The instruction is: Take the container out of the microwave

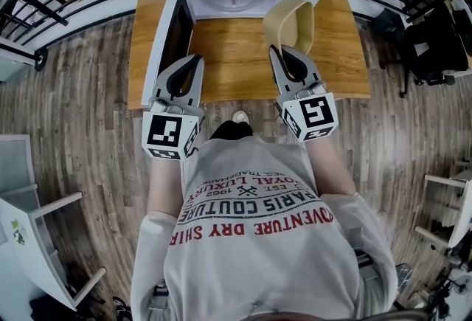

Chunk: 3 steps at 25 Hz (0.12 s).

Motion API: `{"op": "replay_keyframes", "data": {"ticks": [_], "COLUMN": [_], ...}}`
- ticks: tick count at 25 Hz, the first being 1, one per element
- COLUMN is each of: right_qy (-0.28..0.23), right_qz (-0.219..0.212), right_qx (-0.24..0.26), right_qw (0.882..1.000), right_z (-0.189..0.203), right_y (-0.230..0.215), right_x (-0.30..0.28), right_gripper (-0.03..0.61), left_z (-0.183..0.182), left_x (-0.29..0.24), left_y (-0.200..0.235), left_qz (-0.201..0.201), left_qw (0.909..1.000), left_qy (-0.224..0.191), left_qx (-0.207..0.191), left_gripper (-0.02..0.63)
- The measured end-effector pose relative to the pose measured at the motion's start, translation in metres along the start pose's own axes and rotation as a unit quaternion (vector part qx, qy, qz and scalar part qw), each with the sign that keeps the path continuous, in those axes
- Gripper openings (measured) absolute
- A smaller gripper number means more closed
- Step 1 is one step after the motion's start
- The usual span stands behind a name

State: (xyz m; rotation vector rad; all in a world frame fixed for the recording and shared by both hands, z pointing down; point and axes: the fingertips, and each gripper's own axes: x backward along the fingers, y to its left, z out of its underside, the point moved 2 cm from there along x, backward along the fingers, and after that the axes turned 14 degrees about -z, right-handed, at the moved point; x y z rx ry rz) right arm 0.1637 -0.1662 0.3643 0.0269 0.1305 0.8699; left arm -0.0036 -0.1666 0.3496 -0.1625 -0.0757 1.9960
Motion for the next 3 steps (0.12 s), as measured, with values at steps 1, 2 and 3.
{"op": "replay_keyframes", "data": {"ticks": [1, 2, 3], "right_qy": [-0.001, -0.001, -0.002], "right_qz": [-0.001, -0.001, -0.002], "right_qx": [0.000, -0.001, -0.001], "right_qw": [1.000, 1.000, 1.000], "right_z": [0.0001, 0.0000, 0.0000], "right_y": [0.0000, -0.0001, -0.0002], "right_x": [-0.0003, -0.0007, -0.0012], "right_gripper": [0.031, 0.031, 0.031], "left_z": [0.0005, 0.0010, 0.0015], "left_x": [-0.0001, -0.0003, -0.0005], "left_y": [0.0004, 0.0008, 0.0012], "left_qz": [-0.001, -0.002, -0.003], "left_qw": [1.0000, 1.0000, 1.0000], "left_qy": [0.001, 0.001, 0.002], "left_qx": [0.000, 0.001, 0.001], "left_gripper": [0.015, 0.016, 0.017]}}
